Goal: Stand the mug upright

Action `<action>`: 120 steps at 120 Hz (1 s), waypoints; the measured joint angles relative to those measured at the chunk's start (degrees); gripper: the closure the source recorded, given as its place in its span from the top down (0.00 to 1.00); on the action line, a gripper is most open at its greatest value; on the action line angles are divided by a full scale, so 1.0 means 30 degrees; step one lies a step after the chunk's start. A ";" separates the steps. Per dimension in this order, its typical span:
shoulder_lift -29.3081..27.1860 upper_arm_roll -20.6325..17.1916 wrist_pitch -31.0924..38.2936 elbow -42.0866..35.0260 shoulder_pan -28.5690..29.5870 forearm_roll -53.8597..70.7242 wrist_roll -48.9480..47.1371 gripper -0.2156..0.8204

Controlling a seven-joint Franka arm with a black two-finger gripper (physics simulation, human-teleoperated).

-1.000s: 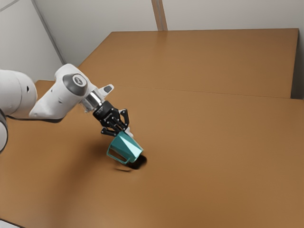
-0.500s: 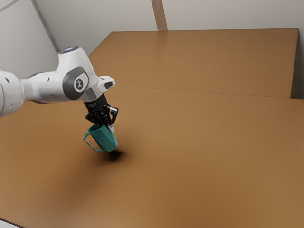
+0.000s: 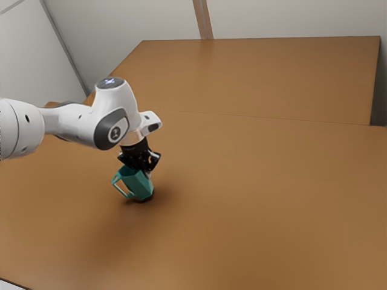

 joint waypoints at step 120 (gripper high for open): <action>-0.1819 -0.0041 -0.4228 0.4673 0.0368 -0.0256 0.0239 0.78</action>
